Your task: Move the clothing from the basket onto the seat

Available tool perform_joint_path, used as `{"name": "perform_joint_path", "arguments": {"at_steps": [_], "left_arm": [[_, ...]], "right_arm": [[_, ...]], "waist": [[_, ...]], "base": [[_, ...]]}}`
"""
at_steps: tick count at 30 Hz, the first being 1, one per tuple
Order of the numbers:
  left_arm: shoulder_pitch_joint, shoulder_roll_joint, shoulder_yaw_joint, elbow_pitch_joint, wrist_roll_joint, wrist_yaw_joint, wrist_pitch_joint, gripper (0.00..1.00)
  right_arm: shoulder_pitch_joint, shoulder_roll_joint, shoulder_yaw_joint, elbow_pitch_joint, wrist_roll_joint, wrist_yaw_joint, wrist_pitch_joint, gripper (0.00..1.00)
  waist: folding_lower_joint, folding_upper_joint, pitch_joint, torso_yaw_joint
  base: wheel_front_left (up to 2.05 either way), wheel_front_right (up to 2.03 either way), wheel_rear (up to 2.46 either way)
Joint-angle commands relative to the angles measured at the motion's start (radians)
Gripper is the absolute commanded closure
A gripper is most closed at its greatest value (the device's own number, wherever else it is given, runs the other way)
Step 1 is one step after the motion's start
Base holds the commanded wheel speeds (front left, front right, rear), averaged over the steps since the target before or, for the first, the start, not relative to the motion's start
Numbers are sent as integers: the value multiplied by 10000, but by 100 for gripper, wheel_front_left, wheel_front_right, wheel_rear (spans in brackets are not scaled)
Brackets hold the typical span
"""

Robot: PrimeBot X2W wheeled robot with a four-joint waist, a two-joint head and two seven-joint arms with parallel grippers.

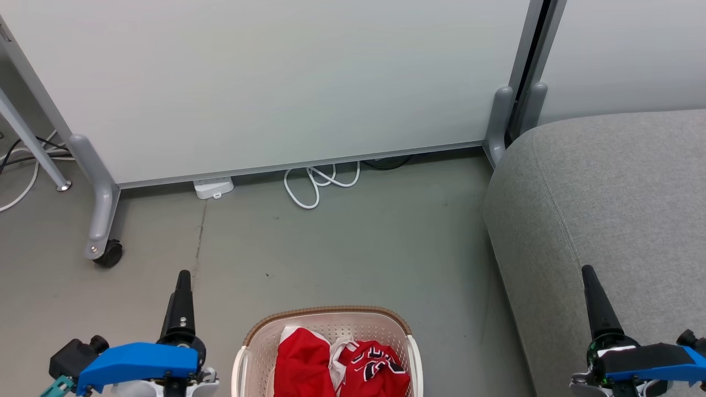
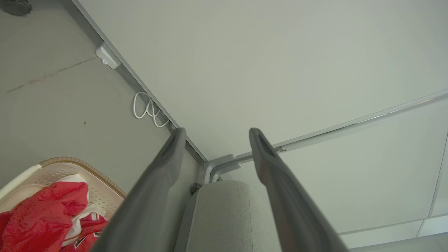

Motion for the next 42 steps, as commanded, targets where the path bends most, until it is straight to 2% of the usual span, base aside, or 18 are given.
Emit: {"name": "perform_joint_path", "arguments": {"at_steps": [1,19,42], "left_arm": [[-258,81,-143,-200,574,57,-109,0],[-311,172,-831,-279,4193,295,-750,0],[-339,274,-1516,-131,7055,407,-1420,0]], "right_arm": [[-48,-59,-32,-214,-496,20,-108,0],[183,-69,51,-688,-4369,26,-746,0],[458,-79,41,-1055,-7499,30,-986,0]], "waist": [[0,0,0,5],[0,0,-5,51],[0,0,-31,109]], "base": [[0,0,0],[0,0,0],[0,0,0]]}}
